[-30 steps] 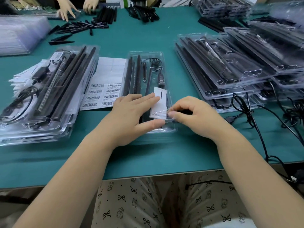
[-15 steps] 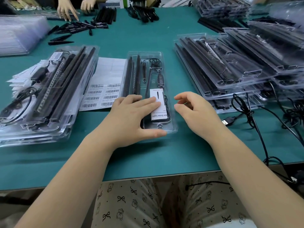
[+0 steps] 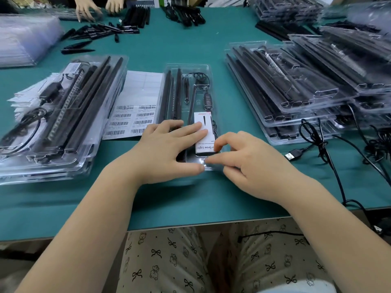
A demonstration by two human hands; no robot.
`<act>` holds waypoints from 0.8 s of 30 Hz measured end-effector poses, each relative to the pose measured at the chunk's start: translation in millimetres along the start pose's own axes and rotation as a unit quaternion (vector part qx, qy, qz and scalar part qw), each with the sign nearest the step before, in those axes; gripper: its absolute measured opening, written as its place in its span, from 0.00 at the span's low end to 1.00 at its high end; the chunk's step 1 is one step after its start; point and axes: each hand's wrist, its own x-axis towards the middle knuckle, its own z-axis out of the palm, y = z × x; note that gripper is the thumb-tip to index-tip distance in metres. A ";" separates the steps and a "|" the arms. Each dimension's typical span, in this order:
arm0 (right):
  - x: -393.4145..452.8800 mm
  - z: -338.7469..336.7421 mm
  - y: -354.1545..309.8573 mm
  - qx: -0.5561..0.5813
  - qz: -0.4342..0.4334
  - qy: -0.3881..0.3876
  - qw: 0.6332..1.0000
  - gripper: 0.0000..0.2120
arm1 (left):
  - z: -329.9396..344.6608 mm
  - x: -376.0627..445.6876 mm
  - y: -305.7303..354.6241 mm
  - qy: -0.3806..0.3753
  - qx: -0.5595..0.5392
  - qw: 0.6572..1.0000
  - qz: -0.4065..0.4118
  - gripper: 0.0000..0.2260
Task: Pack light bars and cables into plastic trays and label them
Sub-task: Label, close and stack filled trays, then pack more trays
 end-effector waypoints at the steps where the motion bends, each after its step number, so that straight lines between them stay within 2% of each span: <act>1: -2.9 -0.6 -0.2 0.001 0.006 -0.014 1.000 0.17 | 0.6 0.0 0.1 0.001 0.006 1.000 0.002 0.40; 4: -6.6 -1.0 -4.1 0.010 0.028 -0.035 0.999 0.18 | 3.2 -0.4 -0.4 0.002 0.039 0.999 0.009 0.40; 8: -6.5 3.2 -10.1 -0.043 0.033 -0.012 0.998 0.19 | 8.3 -1.1 -0.2 0.001 0.078 0.997 0.009 0.41; 12: 0.3 6.9 -12.6 0.069 0.095 0.037 0.992 0.12 | 11.7 2.2 2.2 0.003 0.062 0.998 0.007 0.37; 16: 3.6 16.6 -17.1 0.050 0.136 0.080 0.986 0.10 | 15.5 4.4 5.6 -0.005 0.086 0.996 0.003 0.40; 19: 7.3 17.1 -19.0 0.128 0.215 0.094 0.964 0.06 | 17.4 3.2 4.2 0.008 0.094 0.996 -0.004 0.39; 21: 11.5 13.3 -15.0 0.169 0.291 0.095 0.937 0.15 | 18.2 2.5 5.0 0.014 0.088 0.996 -0.006 0.37; 24: 19.9 6.7 -12.0 0.209 0.367 0.042 0.906 0.29 | 17.9 3.8 10.3 0.023 0.053 0.998 -0.008 0.37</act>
